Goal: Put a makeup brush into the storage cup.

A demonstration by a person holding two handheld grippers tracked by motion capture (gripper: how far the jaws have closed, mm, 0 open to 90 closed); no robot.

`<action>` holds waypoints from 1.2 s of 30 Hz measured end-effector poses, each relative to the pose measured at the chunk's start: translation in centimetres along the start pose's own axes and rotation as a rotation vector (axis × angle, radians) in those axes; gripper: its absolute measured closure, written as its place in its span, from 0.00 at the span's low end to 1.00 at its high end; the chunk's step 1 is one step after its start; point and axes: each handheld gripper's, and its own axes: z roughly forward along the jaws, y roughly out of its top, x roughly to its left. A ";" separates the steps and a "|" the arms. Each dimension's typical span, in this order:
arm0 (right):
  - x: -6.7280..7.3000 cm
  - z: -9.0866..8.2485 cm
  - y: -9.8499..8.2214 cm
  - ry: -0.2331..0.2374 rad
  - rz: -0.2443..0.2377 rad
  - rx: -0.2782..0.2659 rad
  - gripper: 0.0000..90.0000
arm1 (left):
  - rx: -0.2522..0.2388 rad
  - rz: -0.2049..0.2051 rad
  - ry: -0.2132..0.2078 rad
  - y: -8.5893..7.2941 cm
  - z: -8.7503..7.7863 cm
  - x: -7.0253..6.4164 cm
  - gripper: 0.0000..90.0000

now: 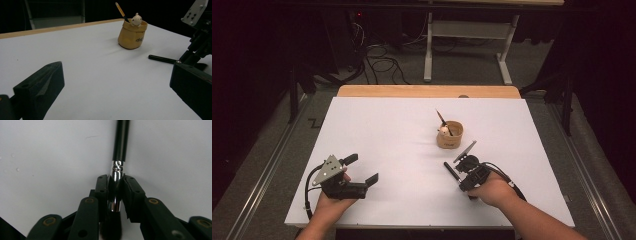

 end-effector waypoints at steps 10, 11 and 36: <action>0.1 0.0 0.0 -0.010 -0.036 0.000 0.87 | 0.004 0.018 0.005 0.1 0.0 -0.1 0.00; 0.2 0.0 0.0 -0.014 -0.045 -0.002 0.87 | 0.004 0.022 0.007 0.1 0.0 -0.1 0.00; 0.3 -3.9 0.2 -0.013 -0.135 -0.038 0.88 | -0.012 0.052 0.019 0.2 0.1 -0.8 0.00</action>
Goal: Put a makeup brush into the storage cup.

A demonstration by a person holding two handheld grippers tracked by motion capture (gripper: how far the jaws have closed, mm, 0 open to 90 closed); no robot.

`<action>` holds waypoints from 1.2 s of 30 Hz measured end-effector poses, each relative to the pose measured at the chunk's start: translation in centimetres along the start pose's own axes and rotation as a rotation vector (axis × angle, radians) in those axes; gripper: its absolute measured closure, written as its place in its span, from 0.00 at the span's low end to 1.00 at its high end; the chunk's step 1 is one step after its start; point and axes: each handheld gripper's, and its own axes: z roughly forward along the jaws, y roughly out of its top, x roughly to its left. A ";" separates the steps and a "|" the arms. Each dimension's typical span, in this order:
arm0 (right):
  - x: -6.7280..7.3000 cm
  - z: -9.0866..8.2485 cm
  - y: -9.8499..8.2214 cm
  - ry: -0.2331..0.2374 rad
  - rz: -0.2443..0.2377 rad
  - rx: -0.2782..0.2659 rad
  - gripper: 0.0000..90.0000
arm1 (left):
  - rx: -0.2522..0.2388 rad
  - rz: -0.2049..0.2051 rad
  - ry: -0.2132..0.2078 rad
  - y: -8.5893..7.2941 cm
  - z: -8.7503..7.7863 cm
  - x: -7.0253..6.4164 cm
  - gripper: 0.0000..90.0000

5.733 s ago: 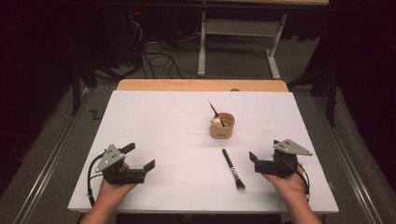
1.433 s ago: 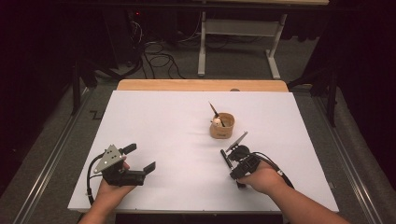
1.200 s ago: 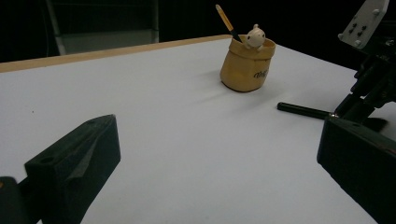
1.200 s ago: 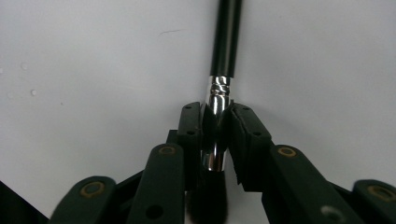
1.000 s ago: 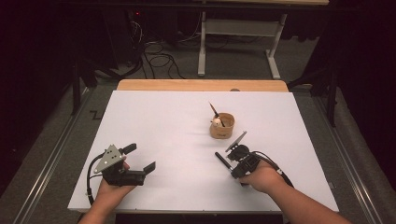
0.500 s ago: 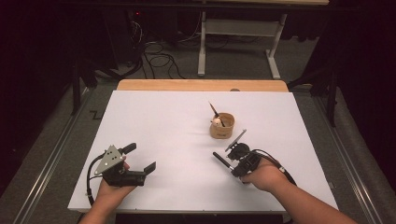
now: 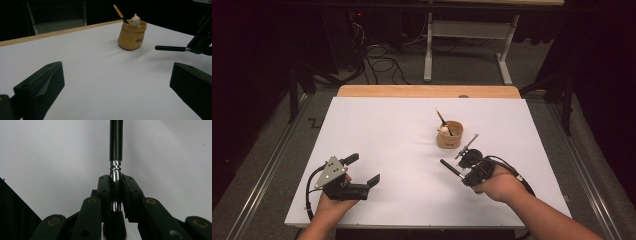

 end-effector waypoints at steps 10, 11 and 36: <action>0.2 -0.2 0.3 0.007 -0.030 0.016 0.88 | 0.003 0.033 0.002 0.1 0.2 -0.4 0.01; 0.3 -0.2 0.3 0.006 -0.031 0.019 0.88 | 0.006 0.040 0.004 0.1 0.2 -0.5 0.01; 2.1 -2.8 1.7 0.023 -0.148 -0.044 0.88 | 0.040 0.296 0.066 3.8 1.7 -2.1 0.03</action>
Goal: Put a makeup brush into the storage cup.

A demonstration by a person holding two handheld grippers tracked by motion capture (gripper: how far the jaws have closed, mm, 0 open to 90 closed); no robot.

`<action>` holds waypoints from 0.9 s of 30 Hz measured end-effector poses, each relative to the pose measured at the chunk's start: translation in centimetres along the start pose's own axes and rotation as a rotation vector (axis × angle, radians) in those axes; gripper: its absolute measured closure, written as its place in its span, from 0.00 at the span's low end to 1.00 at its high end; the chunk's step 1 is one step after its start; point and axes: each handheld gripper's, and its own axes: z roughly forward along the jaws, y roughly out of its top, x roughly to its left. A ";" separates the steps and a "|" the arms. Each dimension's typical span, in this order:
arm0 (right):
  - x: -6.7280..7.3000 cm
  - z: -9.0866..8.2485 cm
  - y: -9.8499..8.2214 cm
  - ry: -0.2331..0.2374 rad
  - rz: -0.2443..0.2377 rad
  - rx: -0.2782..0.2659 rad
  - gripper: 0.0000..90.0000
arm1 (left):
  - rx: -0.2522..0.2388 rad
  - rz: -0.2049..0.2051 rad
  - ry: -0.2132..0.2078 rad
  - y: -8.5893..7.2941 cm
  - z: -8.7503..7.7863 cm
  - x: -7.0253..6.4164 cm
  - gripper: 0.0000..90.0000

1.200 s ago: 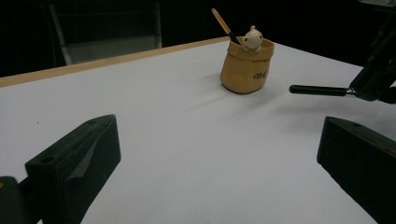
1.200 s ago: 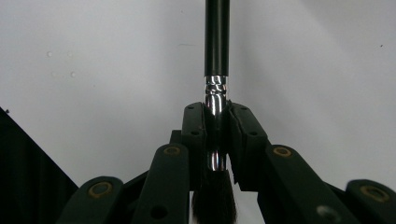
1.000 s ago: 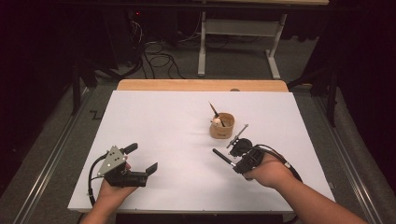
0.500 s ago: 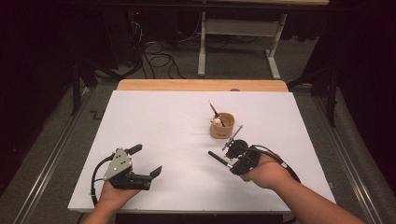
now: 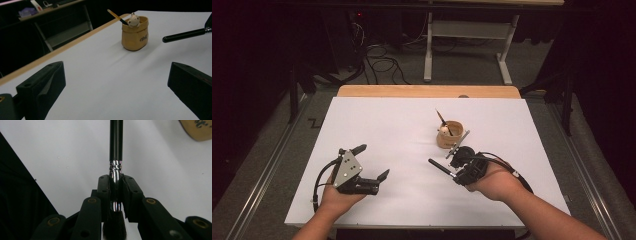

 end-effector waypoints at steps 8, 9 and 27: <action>0.5 -1.7 0.7 0.003 -0.027 -0.037 0.88 | -0.027 0.041 0.010 1.2 0.8 -0.8 0.05; 0.6 -1.7 0.8 0.005 -0.029 -0.039 0.88 | -0.018 0.040 0.008 1.1 1.1 -1.0 0.06; 1.2 -0.9 2.3 0.033 -0.064 -0.024 0.88 | 0.030 0.099 0.047 -1.1 4.6 -3.4 0.07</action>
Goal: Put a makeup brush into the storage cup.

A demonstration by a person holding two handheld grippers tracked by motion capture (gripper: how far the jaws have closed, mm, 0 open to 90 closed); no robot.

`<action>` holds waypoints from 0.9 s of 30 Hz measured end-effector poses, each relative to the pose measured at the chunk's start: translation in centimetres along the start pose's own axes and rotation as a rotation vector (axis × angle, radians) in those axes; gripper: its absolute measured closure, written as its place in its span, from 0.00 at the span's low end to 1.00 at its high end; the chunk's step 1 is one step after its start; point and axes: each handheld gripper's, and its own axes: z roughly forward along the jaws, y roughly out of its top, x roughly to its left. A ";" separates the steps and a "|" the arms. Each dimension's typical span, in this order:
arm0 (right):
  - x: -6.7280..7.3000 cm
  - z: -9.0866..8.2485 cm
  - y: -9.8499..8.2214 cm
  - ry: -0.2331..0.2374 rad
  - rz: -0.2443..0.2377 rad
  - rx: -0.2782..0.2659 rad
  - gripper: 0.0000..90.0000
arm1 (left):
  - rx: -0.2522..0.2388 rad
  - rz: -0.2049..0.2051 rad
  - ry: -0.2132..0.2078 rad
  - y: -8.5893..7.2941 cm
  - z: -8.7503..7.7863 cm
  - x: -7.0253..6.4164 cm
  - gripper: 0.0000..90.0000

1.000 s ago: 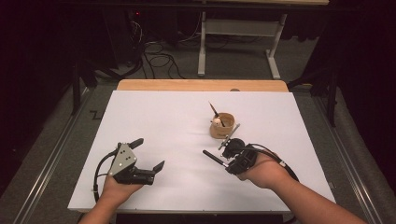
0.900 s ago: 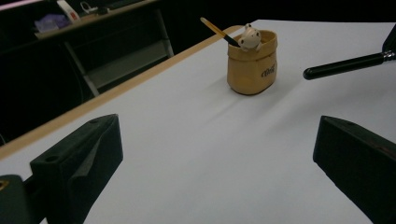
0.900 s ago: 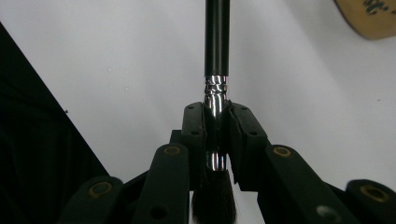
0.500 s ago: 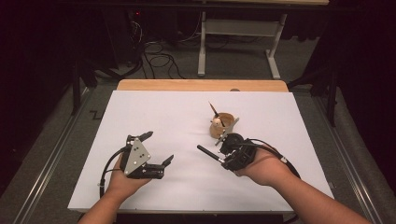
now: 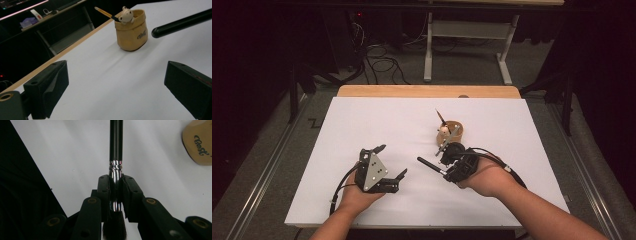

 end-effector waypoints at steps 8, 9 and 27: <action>0.5 0.5 0.8 0.013 -0.017 0.012 0.88 | 0.013 -0.002 0.023 -0.1 0.0 -0.3 0.08; 0.5 0.6 0.8 0.018 -0.017 0.008 0.88 | 0.015 -0.001 0.024 -0.1 0.0 -0.4 0.08; 1.5 1.6 2.3 0.045 -0.059 0.061 0.88 | 0.046 0.112 0.014 -0.2 0.1 -1.6 0.16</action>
